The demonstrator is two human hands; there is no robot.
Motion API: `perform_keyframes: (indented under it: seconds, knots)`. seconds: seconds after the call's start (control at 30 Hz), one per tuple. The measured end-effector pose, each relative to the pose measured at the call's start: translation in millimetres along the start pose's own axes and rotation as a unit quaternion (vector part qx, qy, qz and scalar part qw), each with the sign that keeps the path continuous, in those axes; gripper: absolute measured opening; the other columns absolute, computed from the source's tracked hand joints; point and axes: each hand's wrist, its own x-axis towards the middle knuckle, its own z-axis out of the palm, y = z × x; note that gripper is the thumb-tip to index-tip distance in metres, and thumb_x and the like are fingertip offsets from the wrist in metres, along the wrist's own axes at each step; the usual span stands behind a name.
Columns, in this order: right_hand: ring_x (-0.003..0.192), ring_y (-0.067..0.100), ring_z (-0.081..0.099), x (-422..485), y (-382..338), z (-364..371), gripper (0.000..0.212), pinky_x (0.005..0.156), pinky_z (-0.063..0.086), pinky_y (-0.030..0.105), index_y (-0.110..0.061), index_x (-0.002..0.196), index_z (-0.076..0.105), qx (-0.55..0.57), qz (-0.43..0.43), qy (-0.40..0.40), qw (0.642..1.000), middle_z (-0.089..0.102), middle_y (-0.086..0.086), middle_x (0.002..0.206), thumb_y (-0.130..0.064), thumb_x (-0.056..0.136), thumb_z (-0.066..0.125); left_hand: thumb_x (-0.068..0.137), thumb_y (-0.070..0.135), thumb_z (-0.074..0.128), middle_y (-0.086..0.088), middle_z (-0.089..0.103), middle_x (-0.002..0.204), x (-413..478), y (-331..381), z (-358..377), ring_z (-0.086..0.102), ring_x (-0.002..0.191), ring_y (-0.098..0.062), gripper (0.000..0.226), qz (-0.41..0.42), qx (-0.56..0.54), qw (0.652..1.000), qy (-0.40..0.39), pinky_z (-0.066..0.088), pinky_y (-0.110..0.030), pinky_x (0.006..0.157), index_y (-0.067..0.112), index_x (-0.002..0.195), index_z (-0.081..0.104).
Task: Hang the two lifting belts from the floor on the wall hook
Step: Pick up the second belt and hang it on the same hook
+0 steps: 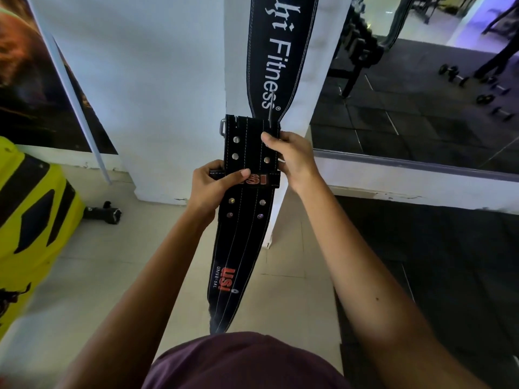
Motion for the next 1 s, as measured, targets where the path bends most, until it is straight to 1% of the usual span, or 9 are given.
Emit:
perform_keyframes:
  seconds: [0.13,0.23,0.3,0.4,0.57,0.7,0.83,0.93,1.0]
  knots:
    - [0.100,0.031,0.071,-28.1,37.1,5.9,0.032,0.092,0.056,0.041,-0.003,0.111,0.068,0.020,0.020,-0.060,0.998,0.073,0.017,0.108,-0.011,0.080,0.075,0.072,0.011,0.081,-0.020,0.073,0.094,3.5,-0.2,-3.7,0.073,0.082,-0.029,0.035,-0.003,-0.005,1.000,0.011,0.058,-0.034,0.073,-0.006,0.099,0.068]
    - [0.102,0.020,0.071,-60.6,84.4,8.5,0.038,0.091,0.055,0.035,-0.017,0.111,0.068,-0.014,0.049,-0.104,0.993,0.074,0.008,0.110,-0.009,0.076,0.079,0.070,0.013,0.082,-0.022,0.072,0.094,5.2,-3.9,-5.2,0.072,0.082,-0.029,0.038,-0.005,-0.007,1.000,0.029,0.058,-0.036,0.075,-0.009,0.097,0.067]
    - [0.100,0.020,0.071,-76.2,110.1,9.0,0.038,0.095,0.054,0.041,-0.016,0.108,0.070,-0.049,0.073,-0.122,0.989,0.075,0.008,0.107,-0.012,0.072,0.082,0.068,0.016,0.084,-0.023,0.072,0.095,7.1,-5.6,-6.2,0.071,0.081,-0.029,0.041,-0.012,0.003,0.999,0.036,0.058,-0.037,0.076,-0.009,0.096,0.066]
    - [0.099,0.023,0.072,-82.6,122.8,6.1,0.040,0.097,0.053,0.048,-0.011,0.108,0.071,-0.062,0.086,-0.114,0.988,0.076,0.008,0.106,-0.015,0.070,0.085,0.068,0.017,0.084,-0.022,0.072,0.094,7.8,-8.5,-6.5,0.072,0.081,-0.029,0.040,-0.021,0.008,0.999,0.026,0.058,-0.038,0.076,-0.006,0.096,0.068]
    - [0.107,0.022,0.069,-61.7,86.3,-0.3,0.038,0.098,0.052,0.041,-0.014,0.117,0.067,0.001,0.026,-0.063,0.998,0.073,0.008,0.113,-0.020,0.080,0.076,0.070,0.014,0.082,-0.025,0.072,0.099,4.3,-13.0,-2.3,0.072,0.085,-0.032,0.038,-0.027,0.004,1.000,0.006,0.058,-0.041,0.080,-0.008,0.098,0.067]
    - [0.103,0.019,0.071,-47.9,60.3,-5.3,0.039,0.094,0.055,0.035,-0.009,0.119,0.064,-0.021,-0.007,-0.039,0.999,0.073,0.009,0.111,-0.015,0.082,0.074,0.075,0.011,0.077,-0.016,0.075,0.093,3.6,-7.0,0.8,0.073,0.084,-0.028,0.028,-0.042,0.013,0.998,-0.036,0.056,-0.035,0.074,0.000,0.099,0.070]
    - [0.105,0.021,0.069,-52.9,71.3,-3.5,0.041,0.095,0.054,0.040,-0.010,0.121,0.062,-0.009,-0.014,-0.030,0.999,0.072,0.009,0.113,-0.013,0.082,0.075,0.082,0.013,0.070,-0.016,0.072,0.092,16.5,14.6,-0.6,0.071,0.084,-0.029,0.023,-0.059,0.002,0.995,-0.075,0.056,-0.038,0.072,-0.001,0.101,0.070]
    - [0.106,0.023,0.069,-58.4,78.9,1.1,0.039,0.097,0.053,0.044,-0.010,0.118,0.063,-0.001,-0.020,-0.016,1.000,0.073,0.009,0.112,-0.014,0.081,0.075,0.084,0.016,0.068,-0.013,0.069,0.096,30.6,31.2,0.3,0.068,0.087,-0.023,0.029,-0.033,0.022,0.997,-0.065,0.056,-0.037,0.078,-0.002,0.107,0.068]
    - [0.106,0.024,0.069,-60.5,78.9,3.5,0.038,0.096,0.054,0.045,-0.010,0.118,0.063,0.008,-0.026,-0.004,1.000,0.072,0.010,0.112,-0.013,0.081,0.075,0.084,0.012,0.069,-0.010,0.071,0.096,34.9,35.1,1.1,0.069,0.086,-0.021,0.029,-0.019,0.048,0.995,-0.084,0.056,-0.034,0.080,-0.002,0.109,0.067]
